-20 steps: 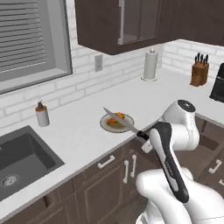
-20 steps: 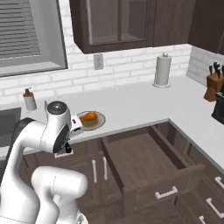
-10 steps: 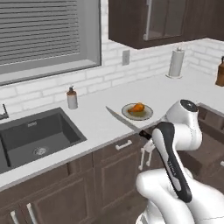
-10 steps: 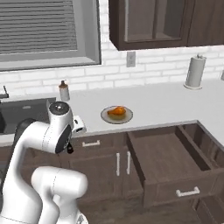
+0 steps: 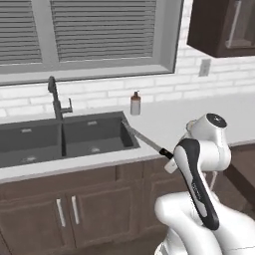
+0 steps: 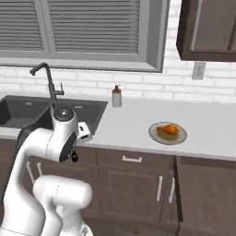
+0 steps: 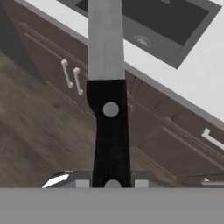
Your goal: Pick up the knife from the drawer and place it on the cutting board. Then place the meat from the plate to the cutting board.
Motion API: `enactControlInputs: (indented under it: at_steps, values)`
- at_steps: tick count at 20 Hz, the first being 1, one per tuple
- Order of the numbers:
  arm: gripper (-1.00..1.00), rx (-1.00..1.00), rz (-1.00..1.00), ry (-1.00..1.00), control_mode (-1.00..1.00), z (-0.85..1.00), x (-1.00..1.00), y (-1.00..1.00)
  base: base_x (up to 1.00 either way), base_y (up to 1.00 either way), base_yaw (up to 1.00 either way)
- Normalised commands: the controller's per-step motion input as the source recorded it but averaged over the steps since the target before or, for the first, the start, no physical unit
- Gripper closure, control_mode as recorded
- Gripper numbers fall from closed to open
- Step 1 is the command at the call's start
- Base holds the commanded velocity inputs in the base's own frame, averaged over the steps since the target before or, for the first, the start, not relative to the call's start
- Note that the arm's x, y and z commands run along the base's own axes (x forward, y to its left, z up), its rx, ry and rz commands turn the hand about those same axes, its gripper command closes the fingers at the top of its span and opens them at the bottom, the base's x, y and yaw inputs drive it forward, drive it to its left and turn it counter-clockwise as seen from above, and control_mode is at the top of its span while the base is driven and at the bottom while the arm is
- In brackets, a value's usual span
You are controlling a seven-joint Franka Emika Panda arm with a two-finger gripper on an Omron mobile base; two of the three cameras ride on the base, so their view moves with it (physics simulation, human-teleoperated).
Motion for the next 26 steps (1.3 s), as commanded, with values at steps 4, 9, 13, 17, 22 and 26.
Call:
enactControlInputs:
  at_steps: [4,9,13,17,22,26]
  values:
    - [1.0,0.0,0.0,0.0,1.0,0.0,0.0,0.0,0.02,0.0,0.58]
    - [1.0,0.0,0.0,0.0,1.0,0.0,0.0,0.0,0.01,0.39,0.4]
    - [1.0,0.0,0.0,0.0,1.0,0.0,0.0,0.0,0.02,0.99,0.13]
    - [1.0,0.0,0.0,0.0,1.0,0.0,0.0,0.0,0.02,1.0,-0.04]
    - [1.0,0.0,0.0,0.0,1.0,0.0,0.0,0.0,0.1,1.0,-0.17]
    - [1.0,0.0,0.0,0.0,1.0,0.0,0.0,0.0,0.33,1.0,-0.29]
